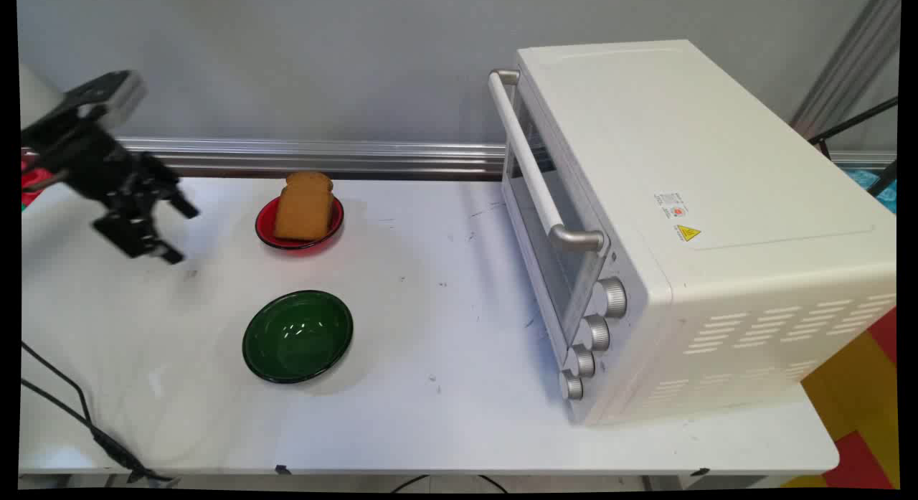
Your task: Open the oven
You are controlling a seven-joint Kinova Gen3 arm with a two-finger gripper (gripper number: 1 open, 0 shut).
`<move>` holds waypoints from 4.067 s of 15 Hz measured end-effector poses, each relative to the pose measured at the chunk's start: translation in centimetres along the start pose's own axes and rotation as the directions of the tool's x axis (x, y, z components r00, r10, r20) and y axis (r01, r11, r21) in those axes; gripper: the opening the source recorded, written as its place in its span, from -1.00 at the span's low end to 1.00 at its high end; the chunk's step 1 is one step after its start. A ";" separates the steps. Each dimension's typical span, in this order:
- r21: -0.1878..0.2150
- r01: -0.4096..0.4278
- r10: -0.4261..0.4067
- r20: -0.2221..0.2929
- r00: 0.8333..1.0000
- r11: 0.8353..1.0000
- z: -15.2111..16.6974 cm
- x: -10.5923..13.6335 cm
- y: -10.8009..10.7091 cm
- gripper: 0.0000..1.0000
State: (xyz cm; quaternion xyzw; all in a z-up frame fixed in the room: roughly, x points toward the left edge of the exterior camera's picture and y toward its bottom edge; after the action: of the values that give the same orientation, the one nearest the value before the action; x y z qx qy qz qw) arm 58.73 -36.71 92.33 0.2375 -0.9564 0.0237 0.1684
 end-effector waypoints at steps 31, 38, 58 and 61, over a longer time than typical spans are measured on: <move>0.175 -0.017 0.048 -0.174 0.984 0.984 -0.8 35.5 4.3 1.00; 0.167 -0.029 0.055 -0.154 0.986 0.986 -0.5 35.9 3.6 1.00; 0.109 -0.066 0.088 -0.215 0.973 0.992 -0.2 37.6 2.4 1.00; 0.097 -0.067 0.087 -0.224 0.971 0.993 0.0 37.9 2.1 -1.00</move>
State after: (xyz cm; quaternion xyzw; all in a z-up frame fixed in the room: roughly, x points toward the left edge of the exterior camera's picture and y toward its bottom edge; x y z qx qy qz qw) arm 26.33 -51.73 105.05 0.2032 -0.9372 0.0997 0.2654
